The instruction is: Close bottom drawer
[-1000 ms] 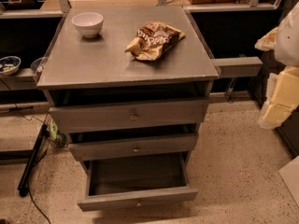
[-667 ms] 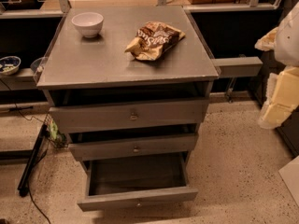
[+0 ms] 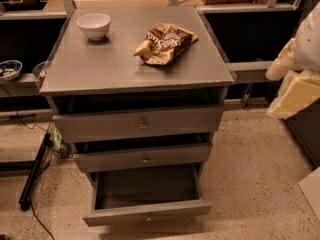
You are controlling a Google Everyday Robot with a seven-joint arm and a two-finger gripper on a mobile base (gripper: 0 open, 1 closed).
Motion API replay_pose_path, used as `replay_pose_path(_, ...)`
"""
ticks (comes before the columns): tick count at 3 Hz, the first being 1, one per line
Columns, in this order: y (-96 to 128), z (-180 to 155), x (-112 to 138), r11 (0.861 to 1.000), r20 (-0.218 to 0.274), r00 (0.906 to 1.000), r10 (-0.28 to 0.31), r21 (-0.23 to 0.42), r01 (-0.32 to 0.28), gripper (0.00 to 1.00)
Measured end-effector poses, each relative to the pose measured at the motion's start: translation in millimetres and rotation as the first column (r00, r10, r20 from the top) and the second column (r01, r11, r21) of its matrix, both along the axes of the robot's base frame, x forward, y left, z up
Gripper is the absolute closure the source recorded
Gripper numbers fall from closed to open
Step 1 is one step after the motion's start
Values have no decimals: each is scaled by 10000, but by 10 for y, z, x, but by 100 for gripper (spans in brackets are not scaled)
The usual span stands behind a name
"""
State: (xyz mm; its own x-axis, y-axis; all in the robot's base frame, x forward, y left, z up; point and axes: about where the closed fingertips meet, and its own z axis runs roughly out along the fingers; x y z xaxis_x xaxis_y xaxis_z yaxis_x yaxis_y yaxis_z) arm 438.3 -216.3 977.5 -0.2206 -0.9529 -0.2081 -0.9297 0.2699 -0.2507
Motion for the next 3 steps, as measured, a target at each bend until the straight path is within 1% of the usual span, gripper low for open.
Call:
replay_pose_path(2,0,0,0,10000,0,10000,0,0,0,89)
replay_pose_path(3,0,0,1,10000,5,10000,-5,-1,5,100)
